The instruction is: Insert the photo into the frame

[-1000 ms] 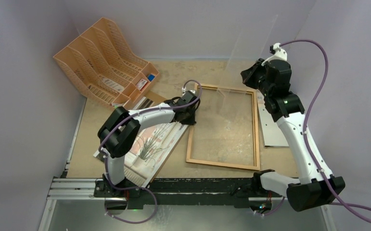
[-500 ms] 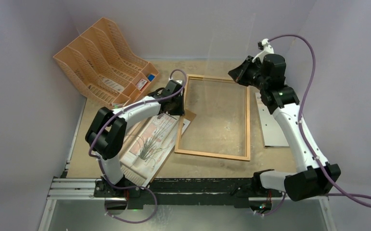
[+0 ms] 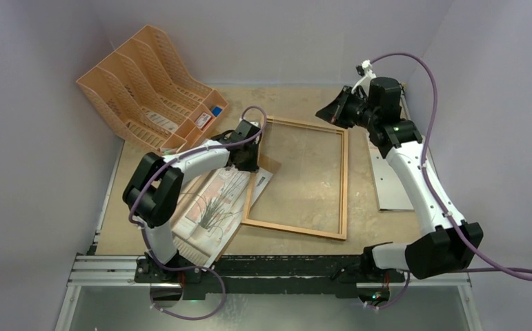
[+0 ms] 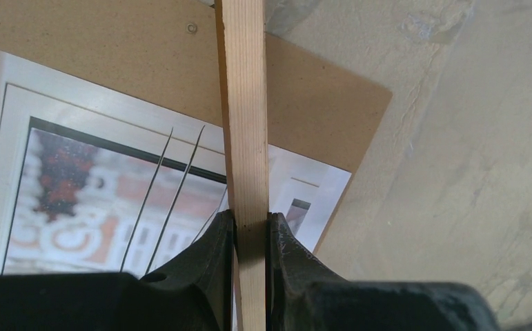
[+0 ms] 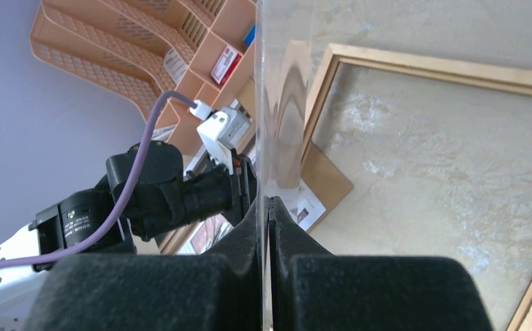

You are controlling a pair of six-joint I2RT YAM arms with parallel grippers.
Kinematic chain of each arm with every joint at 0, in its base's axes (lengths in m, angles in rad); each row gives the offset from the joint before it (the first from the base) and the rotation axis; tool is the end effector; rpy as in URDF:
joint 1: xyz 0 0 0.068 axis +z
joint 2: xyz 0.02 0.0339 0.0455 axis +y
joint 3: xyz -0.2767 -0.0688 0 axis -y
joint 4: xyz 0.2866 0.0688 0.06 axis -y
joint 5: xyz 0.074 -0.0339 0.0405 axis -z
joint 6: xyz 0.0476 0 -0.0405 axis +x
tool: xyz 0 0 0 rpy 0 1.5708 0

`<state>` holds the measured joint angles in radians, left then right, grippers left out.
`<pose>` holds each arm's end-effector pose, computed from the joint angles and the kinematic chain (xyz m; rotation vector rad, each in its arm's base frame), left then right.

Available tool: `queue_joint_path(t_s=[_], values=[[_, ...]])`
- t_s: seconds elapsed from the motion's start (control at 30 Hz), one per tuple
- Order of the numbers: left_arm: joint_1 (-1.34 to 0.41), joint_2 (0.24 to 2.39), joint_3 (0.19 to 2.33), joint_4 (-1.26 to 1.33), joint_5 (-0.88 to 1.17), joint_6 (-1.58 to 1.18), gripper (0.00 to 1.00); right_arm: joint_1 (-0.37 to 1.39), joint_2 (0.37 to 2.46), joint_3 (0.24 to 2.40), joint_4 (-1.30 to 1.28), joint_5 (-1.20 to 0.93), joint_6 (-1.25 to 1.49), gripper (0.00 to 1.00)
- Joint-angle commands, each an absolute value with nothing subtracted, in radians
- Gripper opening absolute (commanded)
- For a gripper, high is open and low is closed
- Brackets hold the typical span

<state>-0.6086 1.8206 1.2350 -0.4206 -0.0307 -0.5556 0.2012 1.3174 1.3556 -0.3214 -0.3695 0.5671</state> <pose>0.3499 -0.2420 0.1705 0.0579 2.6266 -0.3852 0.3379 0.0865 0.4192 0.0840 1.9249 0.8672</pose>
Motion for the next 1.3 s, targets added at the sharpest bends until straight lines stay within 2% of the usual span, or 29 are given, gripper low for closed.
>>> queue_joint_path(t_s=[0.0,0.27,0.4,0.73,1.03,1.27], values=[[-0.599,1.805,1.222,-0.373,-0.038,-0.58,0.16,0.192,1.311,1.341,-0.351,-0.443,0.604,0.0],[-0.59,1.699,1.171,-0.33,-0.034,-0.607,0.43,0.19,1.292,1.249,-0.333,-0.541,0.655,0.0],[-0.589,1.635,1.155,-0.332,-0.061,-0.616,0.49,0.19,1.295,1.22,-0.312,-0.594,0.688,0.0],[-0.585,1.565,1.093,-0.315,-0.201,-0.637,0.48,0.19,1.286,1.15,-0.256,-0.715,0.801,0.0],[-0.581,1.546,1.0,-0.263,-0.394,-0.706,0.44,0.19,1.318,1.076,-0.206,-0.711,0.839,0.0],[-0.581,1.549,0.965,-0.234,-0.403,-0.716,0.44,0.186,1.34,0.98,-0.128,-0.649,0.838,0.0]])
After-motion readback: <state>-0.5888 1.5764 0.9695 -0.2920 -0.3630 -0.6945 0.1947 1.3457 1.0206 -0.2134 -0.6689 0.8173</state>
